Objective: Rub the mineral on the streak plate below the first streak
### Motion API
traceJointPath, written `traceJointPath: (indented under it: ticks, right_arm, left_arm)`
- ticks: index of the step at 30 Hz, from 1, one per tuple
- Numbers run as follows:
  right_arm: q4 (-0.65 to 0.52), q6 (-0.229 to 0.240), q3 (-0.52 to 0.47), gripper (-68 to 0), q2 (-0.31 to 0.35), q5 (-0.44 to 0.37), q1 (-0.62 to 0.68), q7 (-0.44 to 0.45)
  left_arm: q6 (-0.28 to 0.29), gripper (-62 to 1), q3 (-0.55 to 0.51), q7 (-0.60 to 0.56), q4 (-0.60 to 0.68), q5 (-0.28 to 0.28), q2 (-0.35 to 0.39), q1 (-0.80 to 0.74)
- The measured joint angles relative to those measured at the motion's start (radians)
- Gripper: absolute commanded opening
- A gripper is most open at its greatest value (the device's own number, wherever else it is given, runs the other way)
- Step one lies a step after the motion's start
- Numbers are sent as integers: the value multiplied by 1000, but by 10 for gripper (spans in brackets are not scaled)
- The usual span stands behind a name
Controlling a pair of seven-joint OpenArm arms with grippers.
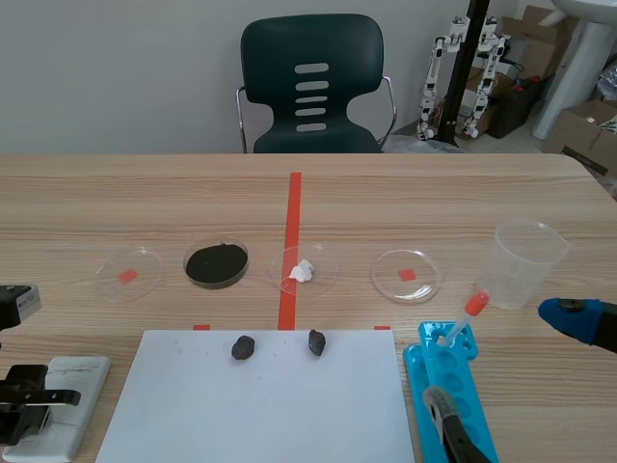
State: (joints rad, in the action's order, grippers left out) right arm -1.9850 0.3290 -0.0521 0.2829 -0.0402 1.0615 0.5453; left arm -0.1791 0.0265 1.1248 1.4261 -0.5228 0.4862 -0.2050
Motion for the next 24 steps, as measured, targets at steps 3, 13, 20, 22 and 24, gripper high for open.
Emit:
traceJointPath:
  ticks: [3, 13, 20, 22, 24]
  right_arm:
    - [0, 0, 0, -52, 0, 0, 0, 0]
    - [0, 0, 0, -52, 0, 0, 0, 0]
    - [0, 0, 0, -52, 0, 0, 0, 0]
    - [0, 0, 0, -52, 0, 0, 0, 0]
    - [0, 0, 0, -52, 0, 0, 0, 0]
  left_arm:
    - [-4, -524, 0, 0, 0, 2, -1, 0]
    - [122, -524, -2, 9, -6, -187, 6, -1]
    - [50, -524, -1, 14, -4, -114, -1, 0]
    - [17, -524, -1, 30, 0, -55, -1, 0]
    - [-3, -524, -1, 45, 0, -24, -1, 1]
